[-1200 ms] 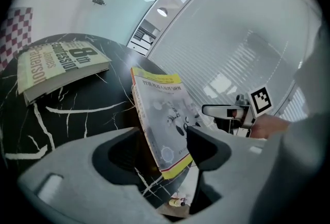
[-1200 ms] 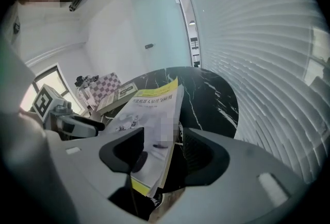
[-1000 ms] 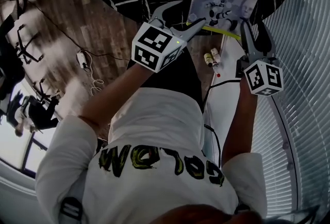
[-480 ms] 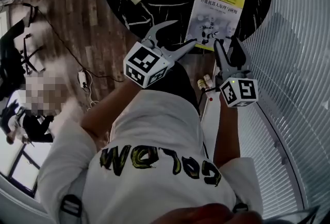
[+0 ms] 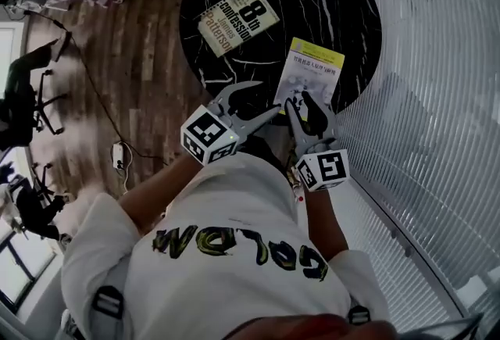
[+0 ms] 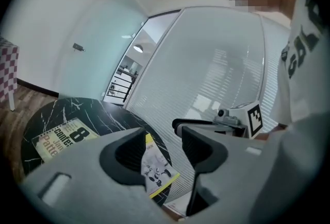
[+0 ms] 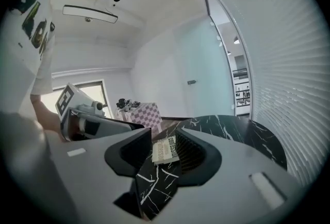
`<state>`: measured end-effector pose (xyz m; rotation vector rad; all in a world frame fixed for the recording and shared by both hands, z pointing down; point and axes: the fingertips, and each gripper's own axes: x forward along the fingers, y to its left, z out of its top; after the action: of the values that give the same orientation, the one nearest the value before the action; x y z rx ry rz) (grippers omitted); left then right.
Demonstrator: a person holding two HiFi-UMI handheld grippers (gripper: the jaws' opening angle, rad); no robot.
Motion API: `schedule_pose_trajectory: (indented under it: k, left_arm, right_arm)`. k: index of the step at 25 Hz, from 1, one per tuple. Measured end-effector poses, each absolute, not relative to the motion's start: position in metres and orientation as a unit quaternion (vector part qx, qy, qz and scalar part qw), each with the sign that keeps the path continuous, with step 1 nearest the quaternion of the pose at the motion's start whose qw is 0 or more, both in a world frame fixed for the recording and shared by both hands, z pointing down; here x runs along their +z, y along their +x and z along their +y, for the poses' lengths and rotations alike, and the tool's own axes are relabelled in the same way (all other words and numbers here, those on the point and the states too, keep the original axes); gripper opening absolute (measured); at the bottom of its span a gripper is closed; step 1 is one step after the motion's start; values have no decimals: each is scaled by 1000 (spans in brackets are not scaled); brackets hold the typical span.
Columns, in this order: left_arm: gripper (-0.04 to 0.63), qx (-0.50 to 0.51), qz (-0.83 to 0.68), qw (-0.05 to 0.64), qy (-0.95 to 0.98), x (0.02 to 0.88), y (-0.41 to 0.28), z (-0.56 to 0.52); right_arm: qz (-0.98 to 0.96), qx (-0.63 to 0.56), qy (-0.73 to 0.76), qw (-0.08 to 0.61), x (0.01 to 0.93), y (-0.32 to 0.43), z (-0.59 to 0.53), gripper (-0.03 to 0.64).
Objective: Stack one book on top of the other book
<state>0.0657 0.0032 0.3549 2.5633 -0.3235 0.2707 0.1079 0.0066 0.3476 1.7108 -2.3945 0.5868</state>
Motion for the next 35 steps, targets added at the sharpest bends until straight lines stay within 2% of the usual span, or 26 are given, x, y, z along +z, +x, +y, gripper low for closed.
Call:
schedule_pose_trajectory:
  k: [11,13,16,19,35]
  left_arm:
    - [207,21,-164,214,963,284,32,-26]
    - [172,3,-171,201,965,271,26,-28]
    - [110,-21,-179,184,966,254,16,-28]
    - [0,-38,-184,162,969,240,10,-29]
    - [1,-34,-185,155,970,239,13,-36]
  right_arm:
    - [-823,133,550,41,278,66,-22,119]
    - [-827,122,548,30,266,59,-24,111]
    - [-829,108,548,14,249,51,-24,62]
    - [-831,89,550,5,234,44,-26,5]
    - [-831,81,551,16,230,36,-29,3]
